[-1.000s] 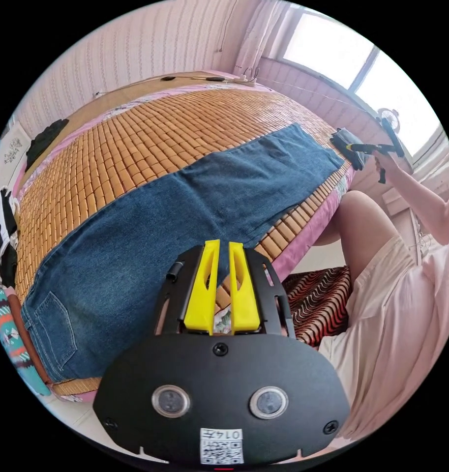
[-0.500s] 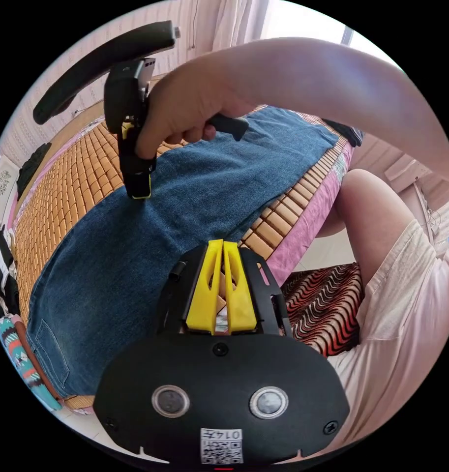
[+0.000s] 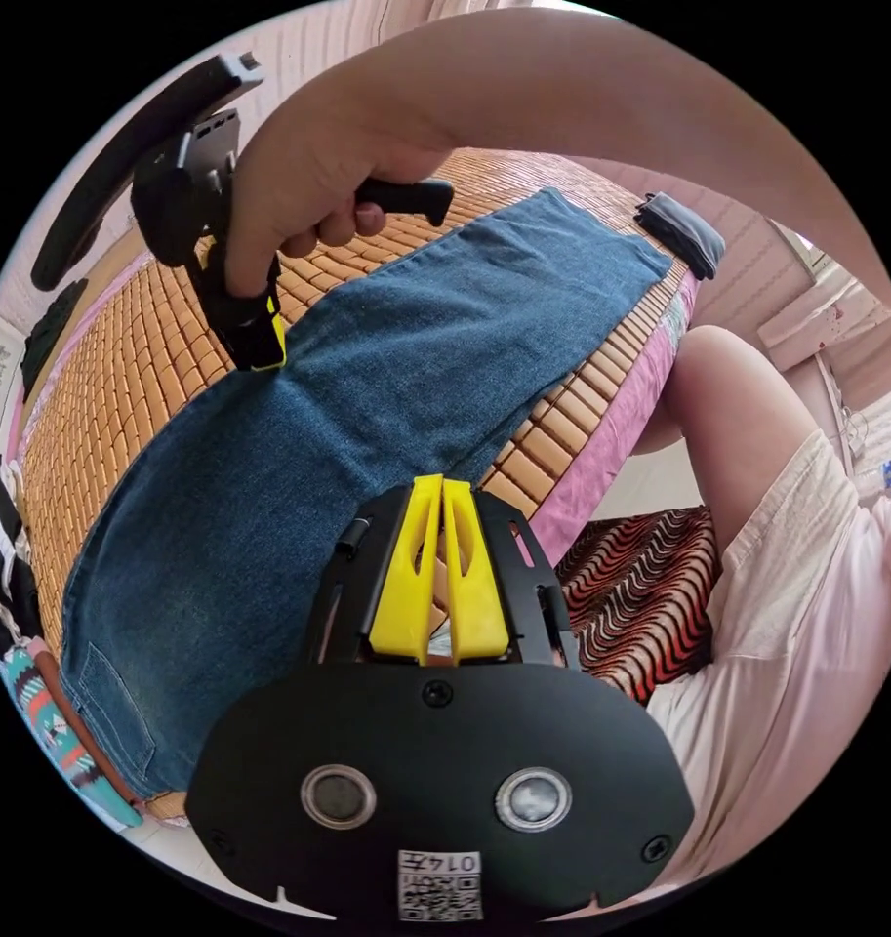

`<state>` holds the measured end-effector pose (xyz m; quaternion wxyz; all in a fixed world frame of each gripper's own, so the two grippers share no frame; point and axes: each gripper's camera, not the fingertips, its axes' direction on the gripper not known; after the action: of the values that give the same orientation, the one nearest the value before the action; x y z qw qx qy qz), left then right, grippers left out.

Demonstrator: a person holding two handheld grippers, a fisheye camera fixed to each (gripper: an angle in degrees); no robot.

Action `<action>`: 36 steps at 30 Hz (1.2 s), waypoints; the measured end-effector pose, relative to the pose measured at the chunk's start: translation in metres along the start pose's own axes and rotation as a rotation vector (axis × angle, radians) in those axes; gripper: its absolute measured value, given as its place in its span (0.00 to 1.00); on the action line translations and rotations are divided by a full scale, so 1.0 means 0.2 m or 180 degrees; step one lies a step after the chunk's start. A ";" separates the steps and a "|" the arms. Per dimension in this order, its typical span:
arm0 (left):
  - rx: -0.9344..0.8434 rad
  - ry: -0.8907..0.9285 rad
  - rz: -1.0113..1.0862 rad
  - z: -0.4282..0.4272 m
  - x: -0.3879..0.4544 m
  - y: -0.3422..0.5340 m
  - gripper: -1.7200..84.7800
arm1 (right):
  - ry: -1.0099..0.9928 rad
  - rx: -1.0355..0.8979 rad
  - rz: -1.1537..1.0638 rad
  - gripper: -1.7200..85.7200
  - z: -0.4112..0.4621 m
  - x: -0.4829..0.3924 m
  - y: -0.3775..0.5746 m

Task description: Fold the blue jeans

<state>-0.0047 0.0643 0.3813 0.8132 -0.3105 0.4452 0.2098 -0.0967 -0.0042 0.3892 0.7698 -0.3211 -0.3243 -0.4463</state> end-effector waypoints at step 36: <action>0.0626 0.0959 0.0934 0.61 0.38 -1.31 0.13 | -0.0871 0.2042 0.5743 0.13 0.13 1.10 3.70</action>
<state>0.2681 -0.0345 0.4500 0.7247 -0.1894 0.6203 0.2327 0.6470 0.2034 0.4261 0.8295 -0.2732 -0.1491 0.4637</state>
